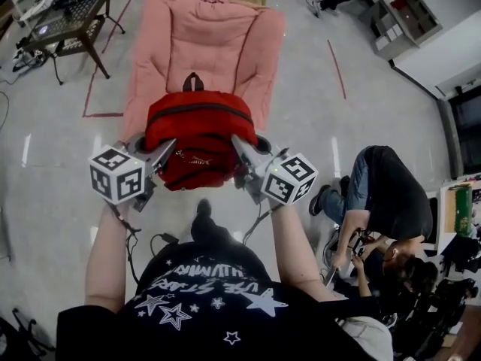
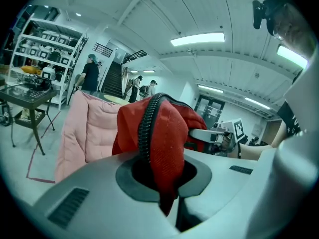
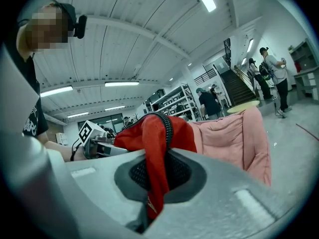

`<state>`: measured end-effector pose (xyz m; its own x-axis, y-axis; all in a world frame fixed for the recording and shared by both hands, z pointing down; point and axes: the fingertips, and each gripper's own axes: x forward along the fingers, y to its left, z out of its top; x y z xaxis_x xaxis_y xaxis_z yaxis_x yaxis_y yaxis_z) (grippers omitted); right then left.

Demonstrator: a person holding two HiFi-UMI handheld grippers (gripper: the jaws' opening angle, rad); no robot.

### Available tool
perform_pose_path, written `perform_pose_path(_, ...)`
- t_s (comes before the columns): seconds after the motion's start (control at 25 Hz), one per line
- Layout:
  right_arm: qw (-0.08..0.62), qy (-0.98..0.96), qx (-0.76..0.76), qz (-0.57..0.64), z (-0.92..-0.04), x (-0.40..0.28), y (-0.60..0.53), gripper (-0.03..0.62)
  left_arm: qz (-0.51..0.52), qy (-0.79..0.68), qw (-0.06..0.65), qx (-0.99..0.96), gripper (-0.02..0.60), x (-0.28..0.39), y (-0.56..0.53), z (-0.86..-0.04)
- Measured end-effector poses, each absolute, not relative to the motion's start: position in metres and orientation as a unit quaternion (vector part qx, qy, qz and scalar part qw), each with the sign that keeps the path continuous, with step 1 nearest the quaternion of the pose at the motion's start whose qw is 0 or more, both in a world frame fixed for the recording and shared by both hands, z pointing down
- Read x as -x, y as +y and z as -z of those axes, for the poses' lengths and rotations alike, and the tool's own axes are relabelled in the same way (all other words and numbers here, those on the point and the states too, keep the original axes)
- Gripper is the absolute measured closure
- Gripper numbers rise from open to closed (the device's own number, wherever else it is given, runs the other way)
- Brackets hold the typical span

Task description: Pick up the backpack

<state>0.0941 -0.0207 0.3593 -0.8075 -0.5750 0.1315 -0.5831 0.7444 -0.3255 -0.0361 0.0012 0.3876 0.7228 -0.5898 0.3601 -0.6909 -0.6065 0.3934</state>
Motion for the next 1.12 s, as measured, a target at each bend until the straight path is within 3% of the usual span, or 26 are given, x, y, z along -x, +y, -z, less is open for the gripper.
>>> perform_pose_path(1.12, -0.009, -0.917, -0.363, -0.165, -0.333, -0.060, 0.225, 0.592, -0.060, -0.340, 0.241, -0.907, 0.540, 0.072, 0.233, -0.359)
